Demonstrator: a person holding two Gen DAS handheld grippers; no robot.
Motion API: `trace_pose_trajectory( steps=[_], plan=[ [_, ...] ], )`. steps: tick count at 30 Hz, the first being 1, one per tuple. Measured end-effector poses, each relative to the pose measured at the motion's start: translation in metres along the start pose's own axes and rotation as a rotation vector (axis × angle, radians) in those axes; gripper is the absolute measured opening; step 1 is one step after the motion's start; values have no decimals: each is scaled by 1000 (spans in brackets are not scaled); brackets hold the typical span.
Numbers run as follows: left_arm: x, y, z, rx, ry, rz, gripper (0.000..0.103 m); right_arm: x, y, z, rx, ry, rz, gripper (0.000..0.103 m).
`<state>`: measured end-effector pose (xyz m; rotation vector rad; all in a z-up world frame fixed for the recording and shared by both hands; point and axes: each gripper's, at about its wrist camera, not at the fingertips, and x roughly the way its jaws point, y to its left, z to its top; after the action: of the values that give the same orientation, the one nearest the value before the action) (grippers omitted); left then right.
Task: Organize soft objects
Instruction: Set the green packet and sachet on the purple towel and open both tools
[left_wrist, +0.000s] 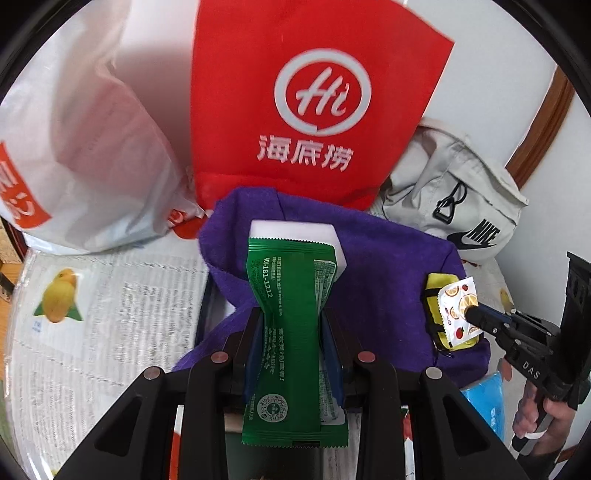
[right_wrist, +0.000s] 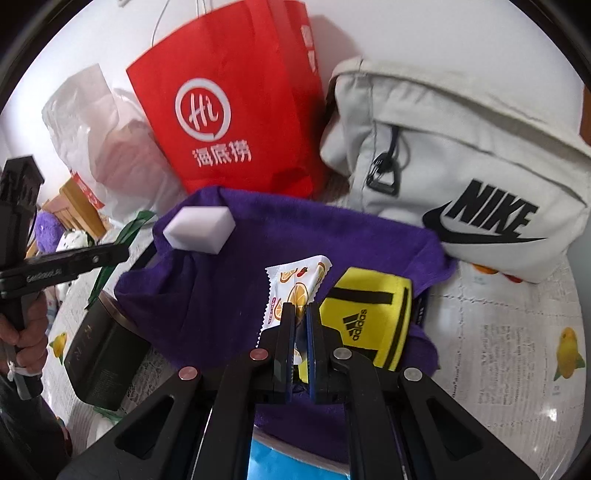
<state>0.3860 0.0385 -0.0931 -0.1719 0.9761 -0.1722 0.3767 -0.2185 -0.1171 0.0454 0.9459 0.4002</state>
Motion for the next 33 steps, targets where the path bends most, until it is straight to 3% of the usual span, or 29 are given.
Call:
trace_pose_trajectory(
  steps=[14,20,21,25,27,33],
  plan=[
    [48,1,11,-26,57,20,29,23,-9,0,3,86,-18,13],
    [56,-1,13,-14,68,48,32,16,-9,-2,-8,78,-46,32],
    [57,-2,12,-10,74,49,34,14,-10,-2,-11,75,-53,37],
    [56,-4,12,1,97,75,43,3,-10,-5,-16,49,-72,38],
    [53,-4,11,-9,103,67,62,-2,-10,-5,-10,40,-71,38],
    [27,-2,7,-35,60,59,69,-19,-3,-15,-15,20,-71,39]
  ],
)
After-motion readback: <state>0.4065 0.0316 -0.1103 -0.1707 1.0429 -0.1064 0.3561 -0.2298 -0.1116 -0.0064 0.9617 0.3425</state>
